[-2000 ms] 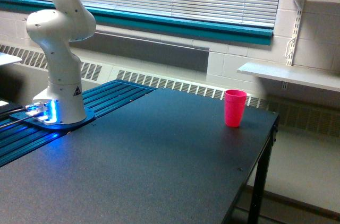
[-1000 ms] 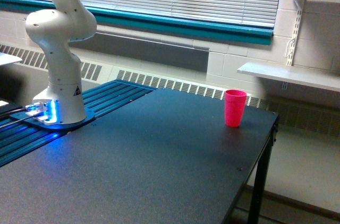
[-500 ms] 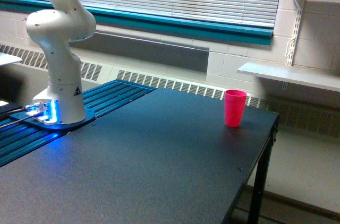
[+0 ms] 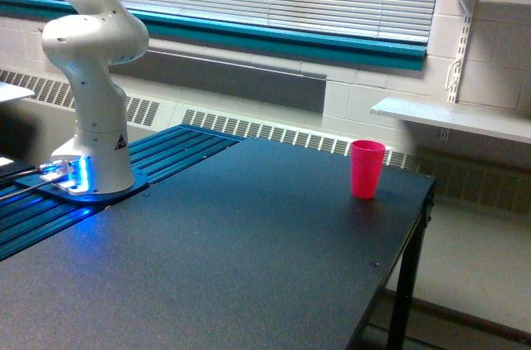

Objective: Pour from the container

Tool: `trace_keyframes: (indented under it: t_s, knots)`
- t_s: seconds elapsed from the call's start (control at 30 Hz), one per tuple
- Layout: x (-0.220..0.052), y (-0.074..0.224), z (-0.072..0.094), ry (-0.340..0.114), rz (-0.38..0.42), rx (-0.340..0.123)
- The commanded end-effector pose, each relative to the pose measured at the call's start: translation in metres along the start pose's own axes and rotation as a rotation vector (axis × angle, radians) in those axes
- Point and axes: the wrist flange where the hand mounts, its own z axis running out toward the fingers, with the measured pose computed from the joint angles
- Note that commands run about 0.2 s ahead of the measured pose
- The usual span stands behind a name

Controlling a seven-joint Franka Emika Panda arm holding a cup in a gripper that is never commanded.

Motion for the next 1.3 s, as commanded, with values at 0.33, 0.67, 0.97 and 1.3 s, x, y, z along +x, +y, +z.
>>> trace_keyframes:
  t_s: [0.33,0.67,0.97,1.3]
  knots:
    - [-0.107,-0.005,0.042,-0.134,-0.021,-0.055]
    - [-0.154,-0.012,0.066,-0.203,-0.07,-0.075]
    - [-0.185,-0.01,0.077,-0.241,-0.091,-0.097]
    - [-0.219,-0.005,0.079,-0.282,-0.12,-0.128]
